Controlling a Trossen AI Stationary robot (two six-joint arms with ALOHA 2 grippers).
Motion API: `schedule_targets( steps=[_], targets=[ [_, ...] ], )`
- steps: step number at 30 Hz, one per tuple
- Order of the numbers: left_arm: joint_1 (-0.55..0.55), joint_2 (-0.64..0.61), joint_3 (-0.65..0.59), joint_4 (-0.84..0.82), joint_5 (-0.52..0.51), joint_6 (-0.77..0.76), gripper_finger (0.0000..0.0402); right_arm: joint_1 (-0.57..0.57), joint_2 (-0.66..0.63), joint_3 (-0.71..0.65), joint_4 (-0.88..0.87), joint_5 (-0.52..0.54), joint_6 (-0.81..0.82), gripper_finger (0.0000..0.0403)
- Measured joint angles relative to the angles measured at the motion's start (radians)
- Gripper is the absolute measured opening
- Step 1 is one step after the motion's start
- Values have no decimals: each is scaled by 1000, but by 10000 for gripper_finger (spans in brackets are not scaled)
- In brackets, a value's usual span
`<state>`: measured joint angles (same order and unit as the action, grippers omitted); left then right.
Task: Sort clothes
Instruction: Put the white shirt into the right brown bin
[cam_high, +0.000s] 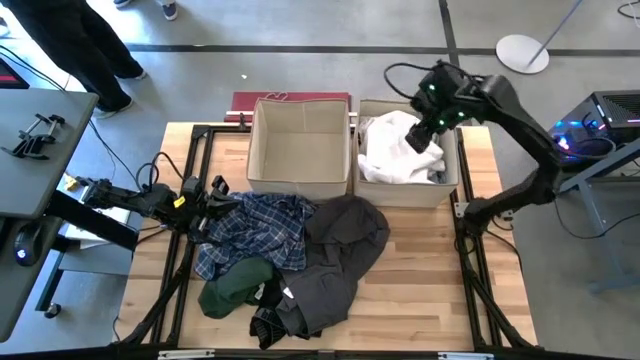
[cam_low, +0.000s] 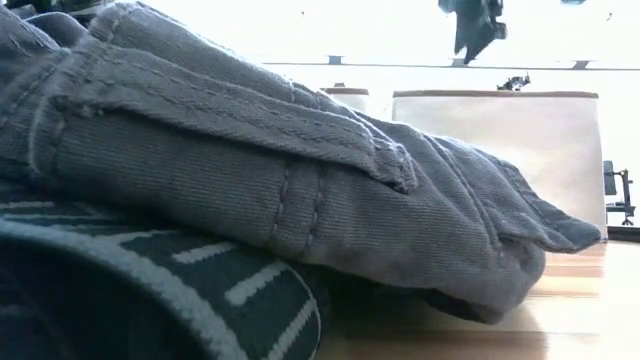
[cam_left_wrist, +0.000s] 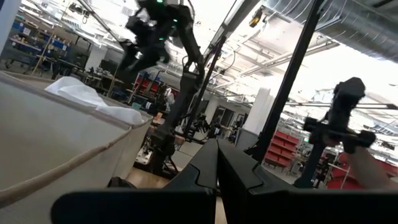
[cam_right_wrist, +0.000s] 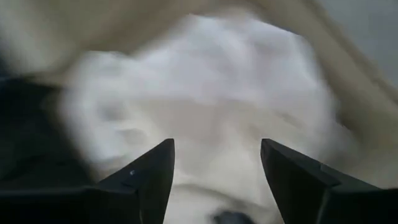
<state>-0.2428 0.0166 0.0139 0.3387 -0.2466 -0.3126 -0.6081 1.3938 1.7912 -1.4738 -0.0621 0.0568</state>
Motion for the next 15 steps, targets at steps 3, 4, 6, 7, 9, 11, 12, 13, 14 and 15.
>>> schedule_targets(
  steps=[3, 4, 6, 7, 9, 11, 12, 13, 14, 15],
  targets=[
    [0, 0, 0, 5, 0, 0, 0, 56, -35, -79, 134, -151, -21, 210],
    [0, 0, 0, 4, 0, 0, 0, 69, -41, -119, 183, -185, -23, 203],
    [0, 0, 0, 4, 0, -1, 0, 81, -44, -217, 294, -224, -32, 185],
    [0, 0, 0, 4, 0, -1, 0, 82, -44, -273, 350, -231, -38, 176],
    [0, 0, 0, 4, 0, -1, 0, 73, -43, -396, 486, -221, -55, 158],
    [0, 0, 0, 4, 1, -1, 0, 50, -31, -517, 615, -181, -63, 142],
    [0, 0, 0, 4, 1, -1, 0, 32, -23, -574, 674, -150, -65, 135],
    [0, 0, 0, 4, 1, -2, 0, 9, -13, -625, 722, -107, -59, 128],
    [0, 0, 0, 4, 1, -2, 0, -18, -3, -671, 761, -55, -53, 123],
    [0, 0, 0, 4, 1, -3, 0, -47, 8, -712, 793, 4, -40, 119]
  ],
)
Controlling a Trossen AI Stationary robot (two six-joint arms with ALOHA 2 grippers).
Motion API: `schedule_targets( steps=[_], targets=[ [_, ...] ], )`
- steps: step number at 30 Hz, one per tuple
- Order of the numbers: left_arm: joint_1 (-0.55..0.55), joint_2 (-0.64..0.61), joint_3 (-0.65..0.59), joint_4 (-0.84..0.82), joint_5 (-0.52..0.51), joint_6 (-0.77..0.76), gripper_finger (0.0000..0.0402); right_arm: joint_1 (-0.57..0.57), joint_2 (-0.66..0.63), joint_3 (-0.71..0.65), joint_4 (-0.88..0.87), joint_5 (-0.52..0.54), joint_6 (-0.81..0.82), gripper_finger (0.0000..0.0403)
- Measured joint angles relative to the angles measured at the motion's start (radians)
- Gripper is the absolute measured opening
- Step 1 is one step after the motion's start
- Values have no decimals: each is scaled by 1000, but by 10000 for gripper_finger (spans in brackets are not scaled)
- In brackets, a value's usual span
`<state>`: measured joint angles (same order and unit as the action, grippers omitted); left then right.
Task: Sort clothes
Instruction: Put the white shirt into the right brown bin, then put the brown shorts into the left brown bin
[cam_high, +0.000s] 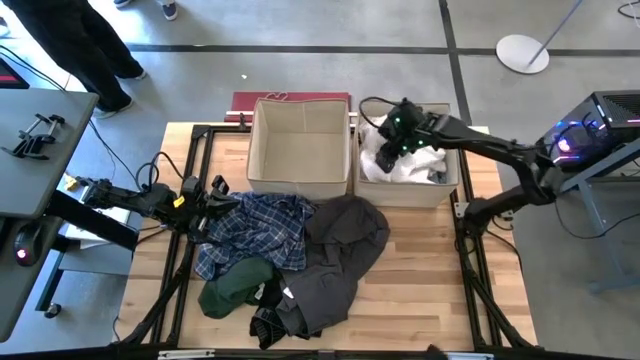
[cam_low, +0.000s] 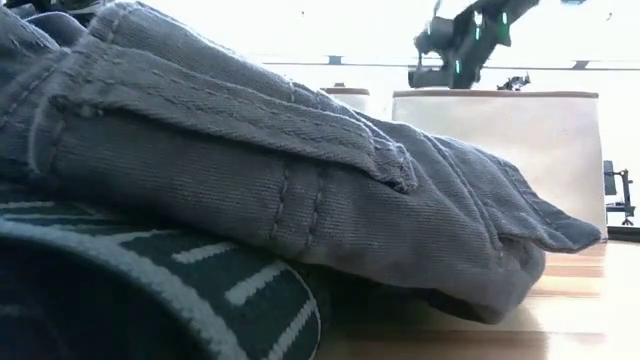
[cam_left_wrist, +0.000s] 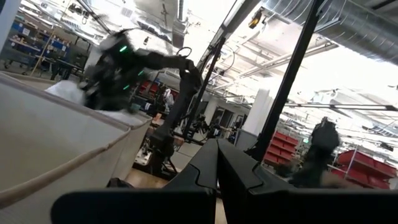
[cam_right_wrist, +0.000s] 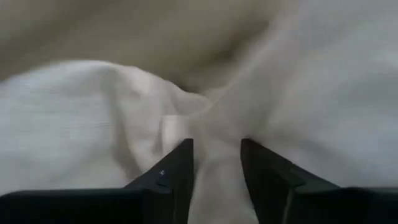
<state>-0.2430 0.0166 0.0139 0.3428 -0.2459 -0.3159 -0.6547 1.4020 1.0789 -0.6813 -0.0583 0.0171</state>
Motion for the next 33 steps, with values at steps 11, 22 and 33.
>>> schedule_targets(
  steps=[11, 22, 33],
  targets=[
    [0, 0, 0, -1, 0, -15, 0, -170, 122, -248, 184, -13, 66, 116],
    [0, 0, 0, -1, 0, -15, 0, -170, 58, 118, -228, -54, 72, 214],
    [0, 0, 0, -6, 6, -80, 0, -53, -150, 317, -486, -35, 52, 225]
  ],
)
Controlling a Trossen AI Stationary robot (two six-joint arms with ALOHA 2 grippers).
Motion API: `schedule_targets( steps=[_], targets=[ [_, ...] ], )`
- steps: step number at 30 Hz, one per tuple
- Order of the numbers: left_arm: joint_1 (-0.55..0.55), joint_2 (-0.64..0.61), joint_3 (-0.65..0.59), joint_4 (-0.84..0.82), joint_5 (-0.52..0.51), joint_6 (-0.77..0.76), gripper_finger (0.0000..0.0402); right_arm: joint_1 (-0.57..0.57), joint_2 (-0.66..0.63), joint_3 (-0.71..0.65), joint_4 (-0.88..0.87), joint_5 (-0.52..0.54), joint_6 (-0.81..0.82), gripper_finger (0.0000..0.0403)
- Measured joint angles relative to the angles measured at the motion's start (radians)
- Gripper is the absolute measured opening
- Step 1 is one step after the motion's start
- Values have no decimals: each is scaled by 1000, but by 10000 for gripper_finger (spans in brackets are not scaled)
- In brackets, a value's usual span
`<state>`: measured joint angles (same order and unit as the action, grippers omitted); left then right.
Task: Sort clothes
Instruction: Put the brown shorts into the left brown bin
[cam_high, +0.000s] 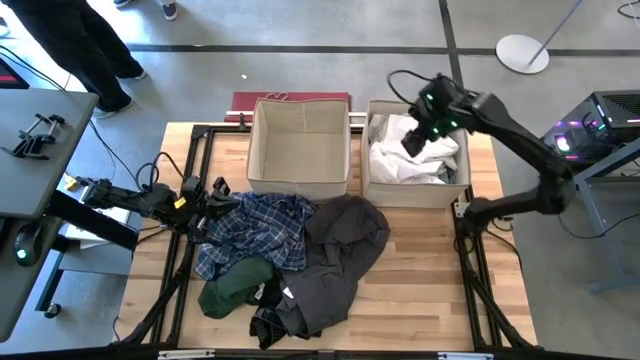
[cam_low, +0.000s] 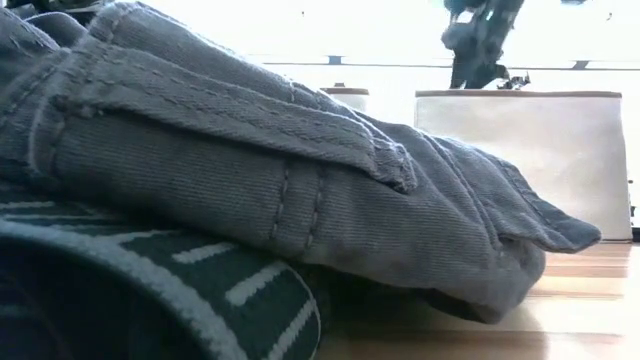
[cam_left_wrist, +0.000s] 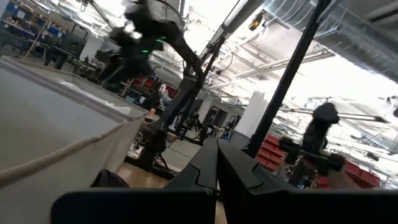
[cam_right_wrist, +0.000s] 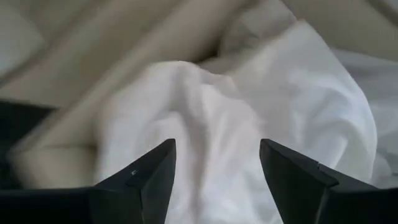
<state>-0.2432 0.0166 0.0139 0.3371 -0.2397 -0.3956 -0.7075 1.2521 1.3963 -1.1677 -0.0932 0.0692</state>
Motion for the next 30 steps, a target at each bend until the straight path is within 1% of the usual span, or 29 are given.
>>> schedule_targets(
  steps=[2, 4, 6, 7, 9, 10, 11, 13, 16, 18, 19, 21, 24, 26, 28, 30],
  targets=[
    [0, 0, 0, 16, -1, 32, 0, 76, -79, -38, 26, 52, 37, 225],
    [0, 0, 0, 51, -2, 110, 0, 177, -165, -98, 80, 93, 61, 225],
    [-2, 2, 0, 98, 0, 207, 0, 298, -256, -177, 147, 99, 79, 225],
    [-5, 5, 0, 128, 15, 262, 0, 363, -299, -224, 192, 98, 96, 225],
    [-20, 23, 5, 178, 85, 396, 0, 499, -378, -329, 305, 100, 132, 225],
    [-30, 41, 14, 191, 104, 448, 0, 567, -408, -386, 368, 102, 143, 225],
    [-41, 62, 29, 189, 97, 486, 0, 632, -432, -442, 434, 103, 153, 225],
    [-66, 123, 75, 176, 30, 542, 0, 758, -456, -546, 559, 125, 161, 225],
    [-105, 258, 178, 101, -96, 587, 0, 895, -436, -669, 739, 219, 139, 225],
    [-130, 367, 270, 15, -184, 590, 0, 943, -397, -722, 862, 262, 82, 225],
    [-144, 425, 327, -48, -229, 590, 0, 957, -372, -739, 918, 267, 47, 225],
    [-172, 529, 453, -234, -310, 577, 0, 972, -314, -753, 1003, 265, -21, 225],
    [-214, 685, 647, -547, -401, 480, 0, 976, -224, -753, 1122, 216, -105, 225],
    [-230, 776, 762, -705, -425, 420, 0, 976, -160, -753, 1196, 169, -159, 225],
    [-239, 854, 854, -792, -426, 394, 0, 976, -98, -753, 1265, 129, -189, 225],
    [-239, 915, 910, -822, -427, 397, 0, 972, -33, -753, 1333, 92, -212, 225]
  ],
)
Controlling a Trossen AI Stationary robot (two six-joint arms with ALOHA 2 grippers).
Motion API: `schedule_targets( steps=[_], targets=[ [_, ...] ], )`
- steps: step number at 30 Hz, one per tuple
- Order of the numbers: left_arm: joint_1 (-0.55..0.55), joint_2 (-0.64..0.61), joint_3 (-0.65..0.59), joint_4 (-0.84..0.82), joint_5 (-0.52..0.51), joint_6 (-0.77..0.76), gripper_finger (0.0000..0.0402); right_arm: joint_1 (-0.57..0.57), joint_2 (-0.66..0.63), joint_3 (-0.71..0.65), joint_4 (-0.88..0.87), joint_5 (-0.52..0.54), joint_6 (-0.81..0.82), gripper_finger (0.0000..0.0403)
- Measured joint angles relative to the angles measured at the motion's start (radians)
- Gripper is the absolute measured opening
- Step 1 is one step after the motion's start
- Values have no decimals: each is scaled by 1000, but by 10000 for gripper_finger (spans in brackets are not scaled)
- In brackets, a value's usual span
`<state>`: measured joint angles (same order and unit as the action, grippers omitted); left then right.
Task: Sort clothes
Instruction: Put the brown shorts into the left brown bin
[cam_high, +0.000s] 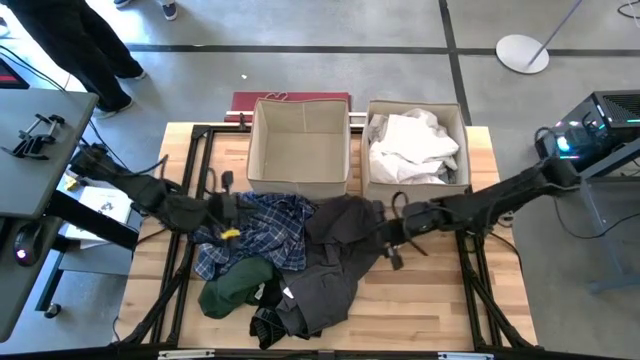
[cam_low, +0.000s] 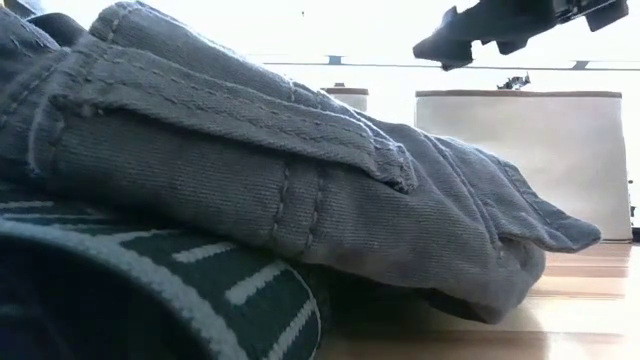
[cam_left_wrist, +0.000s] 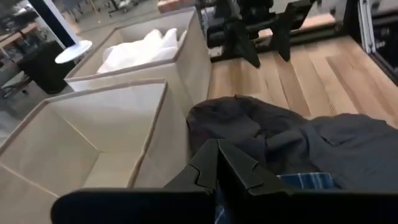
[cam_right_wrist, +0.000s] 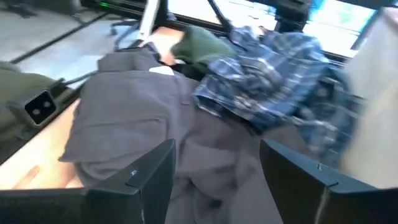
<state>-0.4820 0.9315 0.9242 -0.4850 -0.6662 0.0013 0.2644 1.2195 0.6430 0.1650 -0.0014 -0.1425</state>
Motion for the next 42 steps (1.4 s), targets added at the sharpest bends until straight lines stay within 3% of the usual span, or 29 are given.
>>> schedule_targets(
  steps=[8, 12, 15, 20, 25, 30, 35, 39, 42],
  targets=[
    [31, 103, 20, 66, 0, 147, 0, -83, 287, 26, 206, -106, -6, 225],
    [37, 111, 20, 79, 6, 165, 0, -118, 357, 104, 189, -125, 6, 225],
    [24, 109, 20, 139, 40, 148, 0, -128, 373, 181, 51, -150, -24, 225],
    [7, 91, 21, 227, -15, -60, 0, -127, 372, 298, -105, -234, -177, 225],
    [-17, 102, 21, 174, -117, -265, 0, -118, 397, 353, -104, -260, -228, 225],
    [-20, 153, 19, 97, -267, -411, 0, -76, 512, 344, -28, -271, -168, 226],
    [-34, 178, 19, 154, -149, -539, 0, -24, 604, 382, -169, -294, -122, 260],
    [-65, 214, 20, 210, -169, -538, 0, 3, 681, 387, -129, -279, -101, 297],
    [-80, 238, 20, 264, -180, -486, 0, 16, 747, 391, -91, -200, -82, 294]
  ],
)
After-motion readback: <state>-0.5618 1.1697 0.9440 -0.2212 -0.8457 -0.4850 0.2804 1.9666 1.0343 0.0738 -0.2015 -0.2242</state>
